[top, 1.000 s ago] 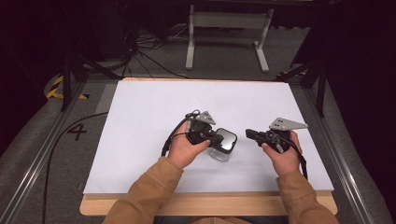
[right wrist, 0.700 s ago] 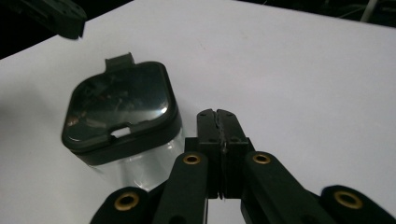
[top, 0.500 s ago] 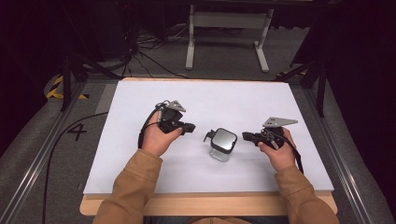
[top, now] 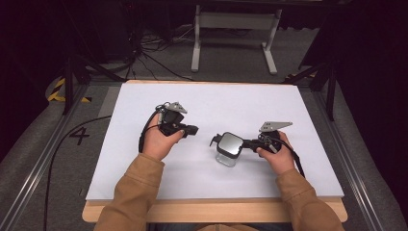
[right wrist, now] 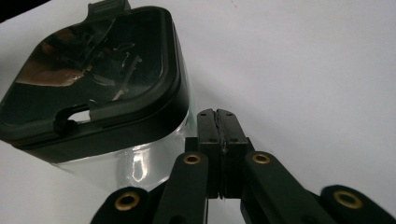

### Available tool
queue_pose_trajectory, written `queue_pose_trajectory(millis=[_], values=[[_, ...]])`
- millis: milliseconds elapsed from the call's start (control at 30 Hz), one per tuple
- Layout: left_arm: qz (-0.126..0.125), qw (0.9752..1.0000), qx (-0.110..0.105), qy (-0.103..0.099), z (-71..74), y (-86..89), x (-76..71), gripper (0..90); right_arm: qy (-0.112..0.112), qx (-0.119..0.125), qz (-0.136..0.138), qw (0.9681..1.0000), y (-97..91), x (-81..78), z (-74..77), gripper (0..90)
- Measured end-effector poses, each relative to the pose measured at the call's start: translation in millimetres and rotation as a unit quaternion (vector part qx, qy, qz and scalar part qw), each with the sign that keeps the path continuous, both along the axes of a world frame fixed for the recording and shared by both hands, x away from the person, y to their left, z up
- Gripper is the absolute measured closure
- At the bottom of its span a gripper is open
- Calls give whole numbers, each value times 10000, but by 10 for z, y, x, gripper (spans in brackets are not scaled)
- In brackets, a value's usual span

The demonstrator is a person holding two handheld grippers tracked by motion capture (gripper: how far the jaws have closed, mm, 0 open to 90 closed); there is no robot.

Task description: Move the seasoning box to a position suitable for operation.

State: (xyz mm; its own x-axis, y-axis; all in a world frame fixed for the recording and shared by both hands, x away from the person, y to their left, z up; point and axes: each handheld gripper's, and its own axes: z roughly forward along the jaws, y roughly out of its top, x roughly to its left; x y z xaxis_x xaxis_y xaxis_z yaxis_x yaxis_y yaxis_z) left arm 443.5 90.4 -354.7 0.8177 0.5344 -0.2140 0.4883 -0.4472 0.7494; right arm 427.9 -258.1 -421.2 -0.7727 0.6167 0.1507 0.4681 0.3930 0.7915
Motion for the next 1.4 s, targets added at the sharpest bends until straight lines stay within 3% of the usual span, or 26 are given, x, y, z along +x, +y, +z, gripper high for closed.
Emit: queue_pose_trajectory(millis=[333, 800, 1133, 1400], values=[[-39, 10000, 5, 12, 11, -12, -8, 869, 110, -87, 214, 9997, 15, -70, 9, 900], [-56, 10000, -25, 22, 29, -15, -4, 868, 213, -295, 317, 9988, 107, -354, 45, 900], [-65, 10000, -43, 33, 30, -16, -5, 869, 367, -418, 589, 9967, 221, -524, 18, 900], [-53, 10000, -67, 14, 37, -2, -6, 869, 334, -474, 591, 9966, 225, -523, 14, 900]])
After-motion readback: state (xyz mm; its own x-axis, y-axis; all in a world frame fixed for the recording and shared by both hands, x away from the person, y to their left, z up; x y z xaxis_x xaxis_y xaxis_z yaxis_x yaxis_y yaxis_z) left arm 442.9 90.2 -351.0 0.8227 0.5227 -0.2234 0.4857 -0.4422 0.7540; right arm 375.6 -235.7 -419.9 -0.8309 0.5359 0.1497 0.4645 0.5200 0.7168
